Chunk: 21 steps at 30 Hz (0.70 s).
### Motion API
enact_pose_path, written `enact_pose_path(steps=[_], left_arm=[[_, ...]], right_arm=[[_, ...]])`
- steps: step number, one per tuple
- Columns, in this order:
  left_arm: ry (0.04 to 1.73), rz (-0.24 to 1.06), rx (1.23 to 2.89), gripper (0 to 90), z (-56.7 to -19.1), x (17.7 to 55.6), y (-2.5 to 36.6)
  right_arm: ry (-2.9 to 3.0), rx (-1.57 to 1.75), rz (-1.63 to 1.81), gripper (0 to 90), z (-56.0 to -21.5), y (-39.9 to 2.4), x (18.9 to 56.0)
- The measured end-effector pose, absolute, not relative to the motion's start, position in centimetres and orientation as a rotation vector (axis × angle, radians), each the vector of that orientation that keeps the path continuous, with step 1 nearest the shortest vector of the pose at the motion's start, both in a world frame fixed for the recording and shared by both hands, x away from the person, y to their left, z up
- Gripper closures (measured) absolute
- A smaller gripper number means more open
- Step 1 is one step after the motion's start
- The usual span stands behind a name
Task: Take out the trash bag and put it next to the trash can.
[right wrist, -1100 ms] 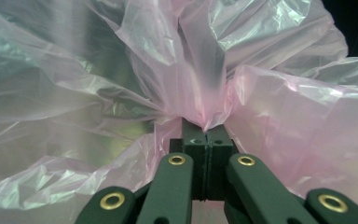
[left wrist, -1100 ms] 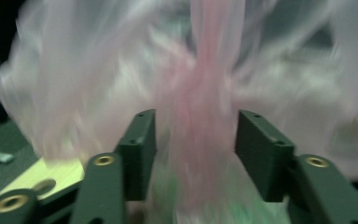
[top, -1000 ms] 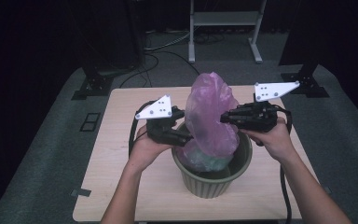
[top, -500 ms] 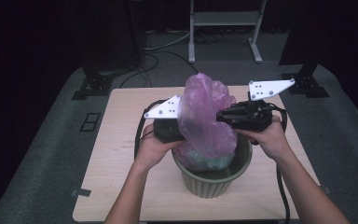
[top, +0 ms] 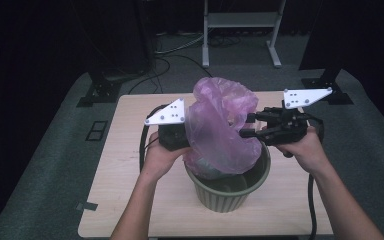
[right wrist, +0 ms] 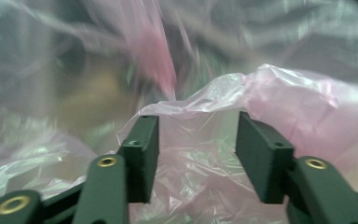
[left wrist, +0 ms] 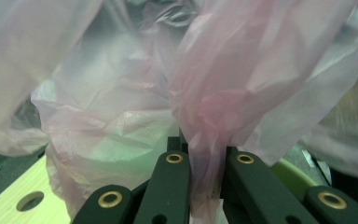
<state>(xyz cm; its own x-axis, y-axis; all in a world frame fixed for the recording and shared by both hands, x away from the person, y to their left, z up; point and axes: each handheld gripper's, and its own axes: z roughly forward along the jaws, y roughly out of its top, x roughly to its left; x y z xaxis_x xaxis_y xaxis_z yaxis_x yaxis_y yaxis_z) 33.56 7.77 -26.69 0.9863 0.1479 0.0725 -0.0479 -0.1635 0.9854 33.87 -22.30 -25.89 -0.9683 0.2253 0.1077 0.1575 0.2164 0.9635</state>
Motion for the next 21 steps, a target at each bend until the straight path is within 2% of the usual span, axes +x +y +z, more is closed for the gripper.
enact_pose_path(steps=[8,13,16,21], left_arm=[[0.065,0.173,1.717,89.1,-26.4,33.5,6.9],[0.067,0.181,1.701,89.1,-26.4,33.4,7.0],[0.063,0.176,1.691,89.1,-26.4,33.4,7.0],[0.056,0.174,1.686,89.1,-26.4,33.3,6.9]], right_arm=[[2.485,0.343,1.833,44.4,-27.2,-19.9,33.9],[2.501,0.330,1.838,46.8,-27.4,-19.2,34.0],[2.515,0.317,1.846,54.7,-27.5,-18.7,34.0],[2.533,0.285,1.850,77.2,-27.3,-18.4,33.9]])
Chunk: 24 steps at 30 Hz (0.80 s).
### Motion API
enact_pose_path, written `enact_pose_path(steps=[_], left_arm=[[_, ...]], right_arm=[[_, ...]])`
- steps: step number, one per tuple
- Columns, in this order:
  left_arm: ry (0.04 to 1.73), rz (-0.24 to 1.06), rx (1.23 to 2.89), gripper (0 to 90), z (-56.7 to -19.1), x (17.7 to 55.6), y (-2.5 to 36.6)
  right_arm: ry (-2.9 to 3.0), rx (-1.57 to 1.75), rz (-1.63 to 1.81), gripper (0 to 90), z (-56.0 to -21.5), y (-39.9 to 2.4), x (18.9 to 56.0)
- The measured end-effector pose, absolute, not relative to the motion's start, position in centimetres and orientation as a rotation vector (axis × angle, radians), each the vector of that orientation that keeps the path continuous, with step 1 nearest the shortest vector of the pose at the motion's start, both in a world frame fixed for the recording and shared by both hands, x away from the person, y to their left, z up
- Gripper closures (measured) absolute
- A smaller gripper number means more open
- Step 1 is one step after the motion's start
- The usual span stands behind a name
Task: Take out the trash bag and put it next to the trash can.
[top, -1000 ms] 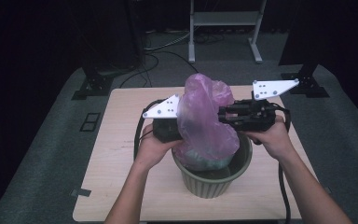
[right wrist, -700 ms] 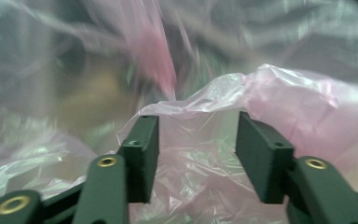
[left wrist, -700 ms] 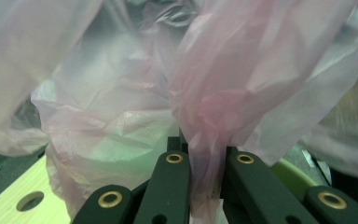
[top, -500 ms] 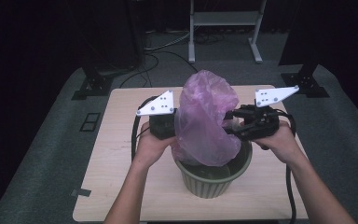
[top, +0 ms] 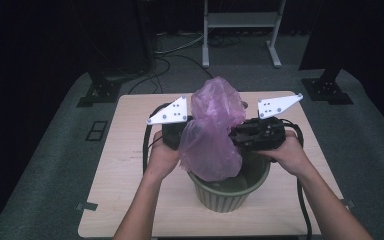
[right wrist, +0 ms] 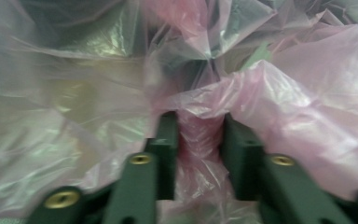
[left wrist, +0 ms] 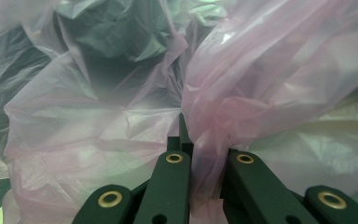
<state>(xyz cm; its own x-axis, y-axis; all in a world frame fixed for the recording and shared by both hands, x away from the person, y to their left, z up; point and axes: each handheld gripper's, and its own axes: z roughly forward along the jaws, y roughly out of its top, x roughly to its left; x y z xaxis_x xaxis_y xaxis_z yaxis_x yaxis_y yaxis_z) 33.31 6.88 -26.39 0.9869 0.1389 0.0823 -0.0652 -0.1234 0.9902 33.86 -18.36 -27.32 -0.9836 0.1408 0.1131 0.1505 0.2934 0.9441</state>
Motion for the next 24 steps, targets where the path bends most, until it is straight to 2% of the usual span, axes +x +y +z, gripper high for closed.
enact_pose_path(steps=[2,5,6,7,11,15,24], left_arm=[[0.056,0.173,1.685,89.0,-26.4,33.3,6.9],[0.060,0.172,1.684,88.1,-26.4,33.3,7.0],[0.067,0.176,1.682,80.6,-26.4,33.3,7.0],[0.076,0.185,1.680,80.6,-26.4,33.3,7.1],[0.119,0.211,1.654,61.6,-26.2,33.3,8.2],[0.157,0.211,1.619,49.8,-25.8,33.2,9.5],[0.195,0.253,1.631,40.9,-25.5,32.4,12.1]], right_arm=[[-2.523,-0.282,-1.843,85.2,-27.3,-18.4,33.8],[-2.525,-0.295,-1.838,88.3,-27.2,-18.5,33.8],[-2.525,-0.300,-1.841,88.4,-27.2,-18.6,33.9],[-2.525,-0.300,-1.841,88.6,-27.2,-18.6,33.9],[-2.503,-0.335,-1.876,88.9,-27.0,-19.4,34.0],[-2.491,-0.371,-1.917,89.0,-26.3,-20.6,34.1],[-2.459,-0.430,-2.028,89.1,-24.5,-23.0,34.0]])
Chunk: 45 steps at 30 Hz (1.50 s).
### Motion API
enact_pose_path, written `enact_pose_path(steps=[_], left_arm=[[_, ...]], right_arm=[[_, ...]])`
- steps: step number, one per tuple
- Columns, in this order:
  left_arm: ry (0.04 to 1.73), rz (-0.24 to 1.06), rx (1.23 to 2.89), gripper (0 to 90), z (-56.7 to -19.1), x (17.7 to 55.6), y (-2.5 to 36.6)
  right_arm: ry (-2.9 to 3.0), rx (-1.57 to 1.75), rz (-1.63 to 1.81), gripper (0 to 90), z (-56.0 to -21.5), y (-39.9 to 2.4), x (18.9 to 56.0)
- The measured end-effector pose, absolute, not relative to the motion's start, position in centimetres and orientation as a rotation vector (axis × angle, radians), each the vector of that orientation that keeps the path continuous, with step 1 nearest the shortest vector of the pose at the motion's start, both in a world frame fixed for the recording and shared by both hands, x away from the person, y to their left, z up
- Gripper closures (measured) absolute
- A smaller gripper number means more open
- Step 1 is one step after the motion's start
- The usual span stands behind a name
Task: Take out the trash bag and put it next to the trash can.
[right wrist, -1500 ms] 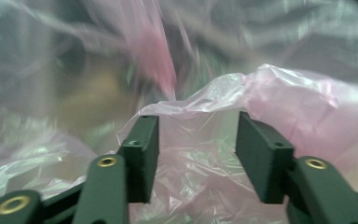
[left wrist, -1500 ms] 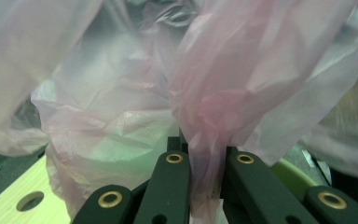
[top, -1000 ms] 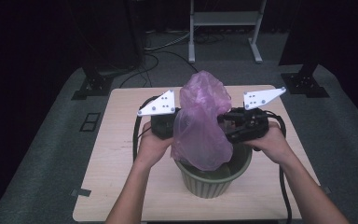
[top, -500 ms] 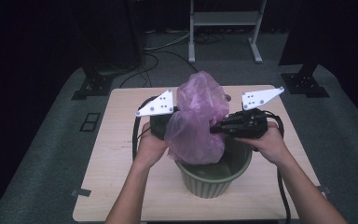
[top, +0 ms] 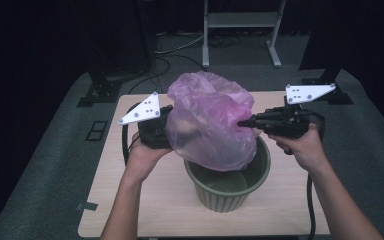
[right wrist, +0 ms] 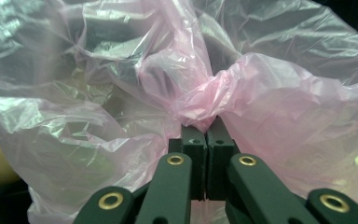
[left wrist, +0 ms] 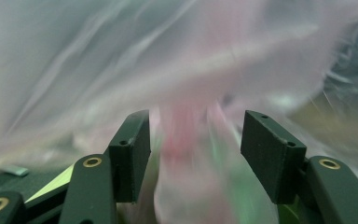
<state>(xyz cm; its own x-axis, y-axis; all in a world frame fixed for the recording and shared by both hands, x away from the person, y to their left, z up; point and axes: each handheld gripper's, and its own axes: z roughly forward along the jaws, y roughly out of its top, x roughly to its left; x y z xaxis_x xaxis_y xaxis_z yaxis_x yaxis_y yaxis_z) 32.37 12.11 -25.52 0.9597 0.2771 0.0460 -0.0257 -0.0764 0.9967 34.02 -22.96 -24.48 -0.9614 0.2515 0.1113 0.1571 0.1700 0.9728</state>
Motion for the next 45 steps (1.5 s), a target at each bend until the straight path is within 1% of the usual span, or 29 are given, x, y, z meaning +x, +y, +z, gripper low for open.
enact_pose_path(steps=[8,12,14,20,21,27,30,37,45], left_arm=[[0.252,0.291,1.652,34.6,-26.5,31.3,14.8],[0.305,0.317,1.664,25.0,-27.1,30.7,16.0],[0.339,0.336,1.670,18.1,-27.3,30.4,16.6],[0.412,0.376,1.678,14.7,-28.4,29.3,18.8],[0.429,0.386,1.684,11.6,-28.6,29.1,19.0],[0.475,0.430,1.708,8.1,-29.8,28.3,20.2],[0.497,0.448,1.718,4.6,-30.4,28.1,20.6],[0.538,0.440,1.728,3.4,-31.4,28.0,21.4],[0.562,0.429,1.774,3.4,-32.7,28.4,21.3]], right_arm=[[2.186,0.459,1.942,89.2,-21.2,-26.6,33.8],[2.111,0.510,1.899,89.2,-19.8,-28.6,33.9],[2.077,0.546,1.867,89.2,-19.4,-29.7,34.1],[1.982,0.672,1.782,89.2,-19.4,-32.7,34.9],[1.968,0.687,1.768,89.2,-19.6,-33.1,35.1],[1.914,0.813,1.663,89.2,-21.3,-35.3,36.4],[1.913,0.861,1.595,89.1,-22.7,-35.8,37.0],[1.949,0.951,1.480,89.0,-25.9,-35.9,38.7],[1.993,1.022,1.410,88.9,-29.4,-35.4,40.7]])
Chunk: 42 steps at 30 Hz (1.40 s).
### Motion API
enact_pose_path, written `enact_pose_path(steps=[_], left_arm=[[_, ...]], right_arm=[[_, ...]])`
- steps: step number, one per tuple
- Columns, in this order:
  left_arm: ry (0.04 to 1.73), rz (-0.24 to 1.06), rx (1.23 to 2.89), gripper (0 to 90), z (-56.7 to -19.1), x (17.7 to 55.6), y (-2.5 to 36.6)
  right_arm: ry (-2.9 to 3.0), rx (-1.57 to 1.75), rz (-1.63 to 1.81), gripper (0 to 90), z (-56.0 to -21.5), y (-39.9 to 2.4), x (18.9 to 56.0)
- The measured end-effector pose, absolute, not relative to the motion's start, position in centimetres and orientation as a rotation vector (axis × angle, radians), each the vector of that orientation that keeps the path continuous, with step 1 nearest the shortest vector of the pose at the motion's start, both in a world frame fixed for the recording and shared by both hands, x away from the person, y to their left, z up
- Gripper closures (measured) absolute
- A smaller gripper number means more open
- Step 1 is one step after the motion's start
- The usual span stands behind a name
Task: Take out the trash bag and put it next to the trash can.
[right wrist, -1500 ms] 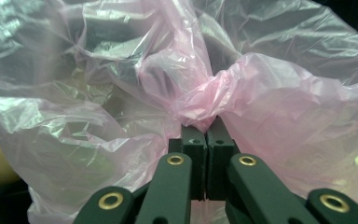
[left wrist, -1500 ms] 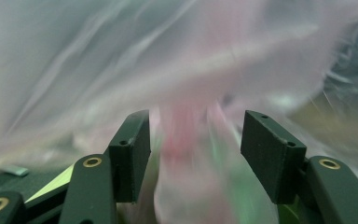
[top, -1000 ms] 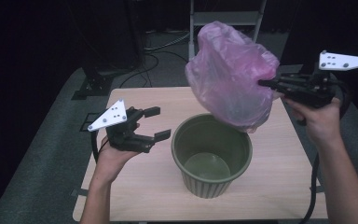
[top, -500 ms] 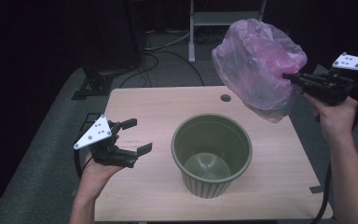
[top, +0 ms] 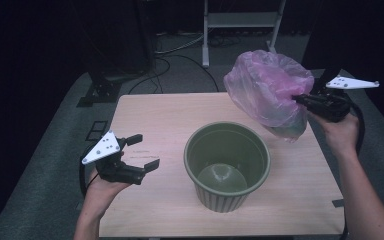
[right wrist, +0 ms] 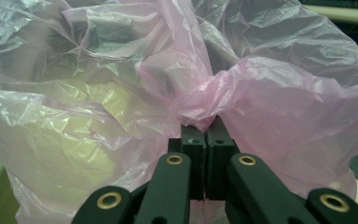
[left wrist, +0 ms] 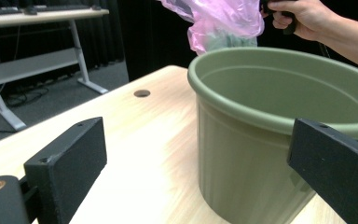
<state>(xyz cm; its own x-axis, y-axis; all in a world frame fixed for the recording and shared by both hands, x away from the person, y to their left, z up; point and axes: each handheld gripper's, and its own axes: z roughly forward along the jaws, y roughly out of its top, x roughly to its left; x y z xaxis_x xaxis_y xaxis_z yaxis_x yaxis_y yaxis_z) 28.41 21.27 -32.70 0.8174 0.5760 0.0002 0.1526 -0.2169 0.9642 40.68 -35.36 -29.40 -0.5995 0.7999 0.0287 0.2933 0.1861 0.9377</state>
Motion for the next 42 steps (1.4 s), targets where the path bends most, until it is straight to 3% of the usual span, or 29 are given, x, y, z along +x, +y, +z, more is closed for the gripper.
enact_pose_path(steps=[14,19,27,42], left_arm=[[0.561,0.411,1.783,3.4,-33.2,28.7,21.1],[0.554,0.402,1.788,3.4,-33.3,28.8,20.9],[0.560,0.406,1.809,2.4,-33.8,28.9,20.6],[0.614,0.411,1.868,1.7,-36.2,27.8,21.1]], right_arm=[[2.076,1.079,1.273,86.5,-33.3,-34.0,42.7],[2.069,1.107,1.257,53.9,-33.6,-34.1,42.6],[2.046,1.119,1.224,12.9,-33.9,-35.2,40.3],[2.109,1.030,1.231,10.1,-34.4,-35.8,32.0]])
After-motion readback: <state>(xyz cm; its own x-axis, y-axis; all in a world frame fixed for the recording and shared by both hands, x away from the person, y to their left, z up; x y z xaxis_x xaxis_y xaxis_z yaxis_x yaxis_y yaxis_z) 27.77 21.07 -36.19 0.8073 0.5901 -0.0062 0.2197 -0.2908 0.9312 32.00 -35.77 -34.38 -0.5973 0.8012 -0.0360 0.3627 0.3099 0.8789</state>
